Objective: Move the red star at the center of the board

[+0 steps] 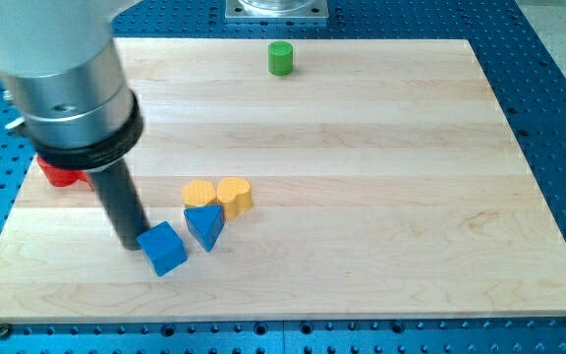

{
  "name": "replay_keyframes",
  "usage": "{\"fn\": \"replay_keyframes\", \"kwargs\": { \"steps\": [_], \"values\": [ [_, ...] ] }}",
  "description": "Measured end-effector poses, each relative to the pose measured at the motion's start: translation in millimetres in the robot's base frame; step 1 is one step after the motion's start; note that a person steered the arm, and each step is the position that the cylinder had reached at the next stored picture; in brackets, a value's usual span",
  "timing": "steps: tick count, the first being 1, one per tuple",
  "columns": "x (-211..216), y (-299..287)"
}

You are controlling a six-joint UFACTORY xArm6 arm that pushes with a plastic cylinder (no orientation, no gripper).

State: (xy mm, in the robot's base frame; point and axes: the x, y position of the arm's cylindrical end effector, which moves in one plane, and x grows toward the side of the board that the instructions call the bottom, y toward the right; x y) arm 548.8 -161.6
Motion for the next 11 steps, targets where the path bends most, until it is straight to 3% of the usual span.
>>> {"fn": "replay_keyframes", "kwargs": {
  "steps": [1,3,4,7,9,11],
  "values": [
    [11,-46],
    [-78,-126],
    [-83,-123],
    [-93,-16],
    [-116,-40],
    [-117,94]
  ]
}}
